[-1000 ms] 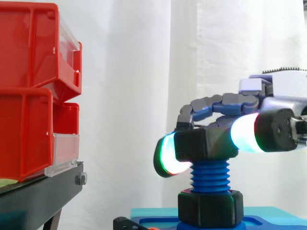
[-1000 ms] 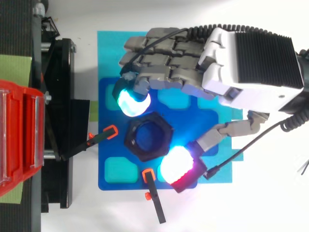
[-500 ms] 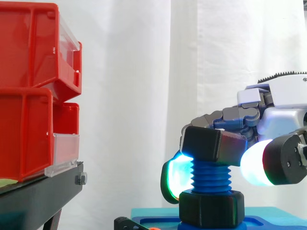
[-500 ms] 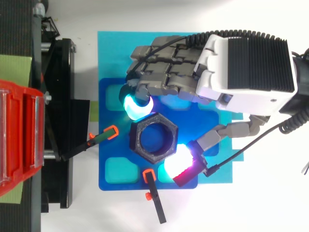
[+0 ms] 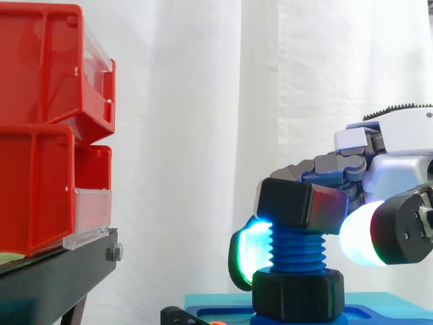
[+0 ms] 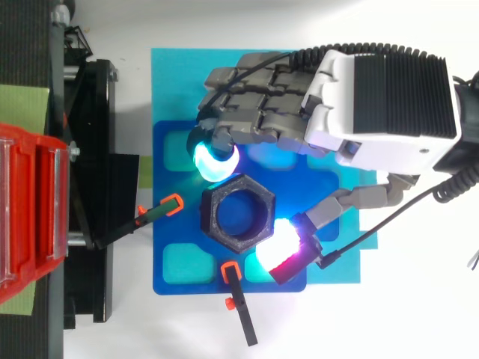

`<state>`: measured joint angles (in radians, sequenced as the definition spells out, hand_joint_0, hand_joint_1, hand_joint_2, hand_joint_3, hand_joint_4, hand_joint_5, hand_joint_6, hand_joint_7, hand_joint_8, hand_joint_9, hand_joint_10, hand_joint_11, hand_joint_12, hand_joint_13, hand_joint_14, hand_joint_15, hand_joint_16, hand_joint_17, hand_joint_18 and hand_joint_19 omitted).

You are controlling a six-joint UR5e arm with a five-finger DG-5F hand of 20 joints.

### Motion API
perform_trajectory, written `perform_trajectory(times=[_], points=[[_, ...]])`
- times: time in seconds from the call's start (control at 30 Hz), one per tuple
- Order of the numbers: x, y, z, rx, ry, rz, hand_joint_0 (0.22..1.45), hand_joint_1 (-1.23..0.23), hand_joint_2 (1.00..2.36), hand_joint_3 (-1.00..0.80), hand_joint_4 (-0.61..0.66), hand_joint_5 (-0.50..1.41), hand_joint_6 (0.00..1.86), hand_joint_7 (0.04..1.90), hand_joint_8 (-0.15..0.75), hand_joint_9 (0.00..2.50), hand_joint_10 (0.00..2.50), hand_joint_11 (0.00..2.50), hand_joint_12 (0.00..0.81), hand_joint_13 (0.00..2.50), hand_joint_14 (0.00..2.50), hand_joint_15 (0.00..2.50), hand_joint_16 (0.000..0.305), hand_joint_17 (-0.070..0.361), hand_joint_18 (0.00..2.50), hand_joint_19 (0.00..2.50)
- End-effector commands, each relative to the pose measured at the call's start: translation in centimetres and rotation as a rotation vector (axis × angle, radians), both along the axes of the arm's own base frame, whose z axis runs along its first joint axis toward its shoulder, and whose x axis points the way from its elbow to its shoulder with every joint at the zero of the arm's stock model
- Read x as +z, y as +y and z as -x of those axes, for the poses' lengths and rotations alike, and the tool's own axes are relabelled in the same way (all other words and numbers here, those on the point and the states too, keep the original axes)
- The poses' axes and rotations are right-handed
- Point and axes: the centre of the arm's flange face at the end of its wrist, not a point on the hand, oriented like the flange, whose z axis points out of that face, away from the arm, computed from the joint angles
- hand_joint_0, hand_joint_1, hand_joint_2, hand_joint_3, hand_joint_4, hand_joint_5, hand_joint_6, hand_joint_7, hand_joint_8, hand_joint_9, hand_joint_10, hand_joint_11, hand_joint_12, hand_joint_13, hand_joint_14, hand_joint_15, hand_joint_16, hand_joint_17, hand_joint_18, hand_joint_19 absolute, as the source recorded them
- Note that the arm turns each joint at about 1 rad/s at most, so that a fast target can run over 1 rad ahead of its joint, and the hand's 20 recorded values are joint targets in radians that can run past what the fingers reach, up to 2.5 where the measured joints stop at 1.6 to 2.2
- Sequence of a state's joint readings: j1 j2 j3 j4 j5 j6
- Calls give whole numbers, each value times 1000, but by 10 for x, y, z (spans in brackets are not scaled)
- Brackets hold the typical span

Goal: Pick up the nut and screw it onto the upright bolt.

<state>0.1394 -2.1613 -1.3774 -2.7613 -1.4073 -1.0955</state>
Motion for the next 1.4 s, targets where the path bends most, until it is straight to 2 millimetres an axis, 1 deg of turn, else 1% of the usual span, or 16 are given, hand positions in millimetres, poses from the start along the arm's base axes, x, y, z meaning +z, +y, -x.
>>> perform_trajectory(times=[0.0, 0.07, 0.13, 0.3, 0.33, 0.37, 0.4, 0.63, 1.07, 1.13, 1.17, 1.23, 1.3, 1.33, 1.37], points=[[0, -2, 0, -2, 0, 0, 469, -675, 1000, -500, 204, -235, 503, 901, 289, 400, 0, 18, 368, 310, 0, 0, 55, 124, 277, 0], [1, -3, 1, -4, 2, -2, 444, -677, 1000, -500, 200, -249, 503, 830, 298, 383, 1, 0, 383, 285, 0, 0, 58, 130, 253, 0], [1, -3, 0, -4, 0, -3, 411, -649, 1000, -500, 195, -264, 502, 734, 298, 316, 0, 0, 400, 239, 0, 0, 62, 140, 220, 0], [1, -4, 0, -4, -2, -5, 376, -594, 1000, -500, 187, -283, 501, 644, 297, 240, 0, 0, 420, 179, 0, 0, 66, 149, 153, 0], [4, -5, -1, -2, -6, -4, 370, -533, 1000, -500, 171, -295, 501, 653, 286, 167, 0, 0, 416, 116, 0, 0, 66, 149, 52, 0], [4, -4, -1, 1, -6, -4, 364, -519, 1000, -500, 166, -297, 501, 646, 289, 164, 0, 0, 418, 106, 0, 0, 67, 150, 46, 0], [5, -4, -1, 4, -8, -4, 361, -477, 1000, -500, 150, -300, 501, 641, 279, 103, 0, 0, 416, 53, 0, 0, 66, 149, 0, 0], [6, -4, -1, 33, -9, -2, 341, -397, 1000, -500, 147, -300, 501, 604, 281, 64, 0, 0, 426, 23, 0, 0, 68, 153, 0, 0], [10, -5, -2, 35, -15, -6, 333, -376, 1000, -500, 142, -300, 501, 603, 280, 31, 0, 0, 426, 0, 0, 0, 69, 154, 0, 0], [13, -6, -2, 33, -20, -5, 336, -319, 1000, -500, 141, -300, 501, 617, 281, 33, 0, 0, 427, 0, 0, 0, 69, 156, 0, 0], [13, -7, -2, 33, -21, -5, 337, -314, 1000, -500, 141, -300, 501, 616, 281, 34, 0, 0, 427, 0, 0, 0, 69, 156, 0, 0], [18, -6, -5, 39, -32, -6, 364, -230, 1000, -500, 170, -288, 501, 665, 291, 109, 0, 0, 419, 16, 0, 0, 69, 155, 0, 0], [27, -6, -8, 53, -49, -8, 383, -187, 1000, -500, 179, -276, 502, 697, 288, 126, 0, 0, 407, 37, 0, 0, 68, 152, 0, 0], [31, -5, -10, 61, -53, -8, 395, -188, 1000, -500, 196, -261, 502, 706, 299, 199, 0, 0, 405, 80, 0, 0, 67, 151, 0, 0], [33, -5, -11, 66, -55, -8, 395, -188, 1000, -500, 198, -258, 502, 716, 300, 203, 0, 0, 407, 87, 0, 0, 67, 152, 0, 0]])
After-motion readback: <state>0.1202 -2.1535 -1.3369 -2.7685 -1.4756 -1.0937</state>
